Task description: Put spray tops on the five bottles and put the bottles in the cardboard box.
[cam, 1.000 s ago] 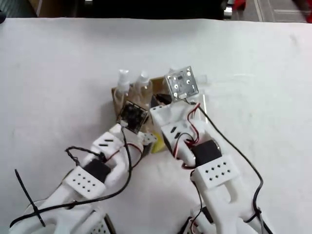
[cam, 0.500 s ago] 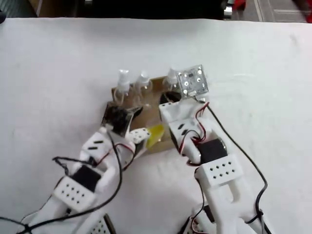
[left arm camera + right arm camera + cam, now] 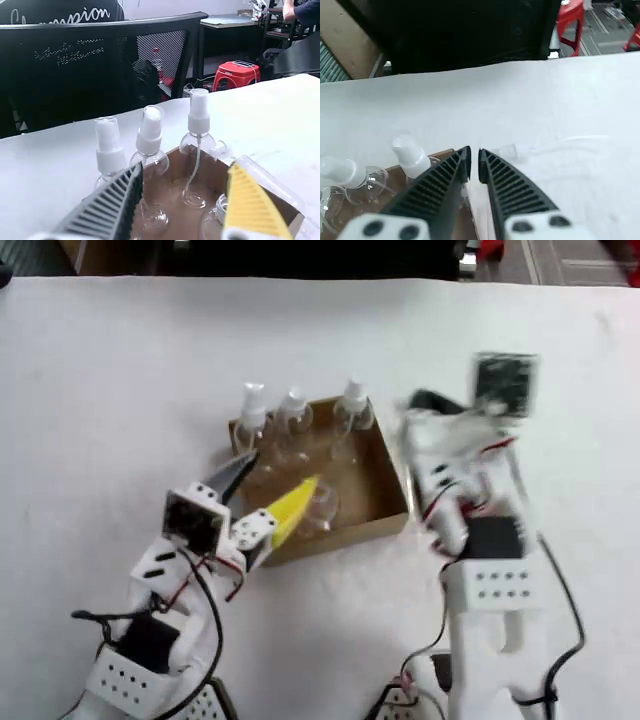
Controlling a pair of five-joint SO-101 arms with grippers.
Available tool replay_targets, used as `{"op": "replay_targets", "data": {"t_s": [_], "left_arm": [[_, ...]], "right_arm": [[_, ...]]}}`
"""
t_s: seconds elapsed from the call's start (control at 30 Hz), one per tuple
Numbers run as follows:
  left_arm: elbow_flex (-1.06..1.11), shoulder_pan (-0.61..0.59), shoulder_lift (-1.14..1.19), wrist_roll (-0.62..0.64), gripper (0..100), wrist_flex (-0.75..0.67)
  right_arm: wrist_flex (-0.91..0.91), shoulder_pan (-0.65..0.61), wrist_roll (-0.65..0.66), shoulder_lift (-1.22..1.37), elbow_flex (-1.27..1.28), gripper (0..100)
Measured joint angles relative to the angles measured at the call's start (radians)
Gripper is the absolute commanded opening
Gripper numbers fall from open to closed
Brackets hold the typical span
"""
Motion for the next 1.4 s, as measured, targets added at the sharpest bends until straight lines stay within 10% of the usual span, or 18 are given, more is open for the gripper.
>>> {"op": "replay_targets", "data": {"t_s": [0.3,0.6,1.03,1.4], "left_arm": [[0.081,-0.063,-0.189,0.037,5,-0.006],[0.081,-0.069,-0.196,0.025,5,-0.006],[0.120,-0.071,-0.198,-0.049,5,-0.006],[0.120,-0.071,-0.198,-0.052,5,-0.006]], "right_arm": [[0.408,0.083,0.091,0.328,-0.400,1.8],[0.296,0.282,0.311,0.511,-0.434,1.9],[0.453,0.130,0.646,1.085,-1.068,17.5],[0.466,0.087,0.686,1.564,-1.458,19.7]]}}
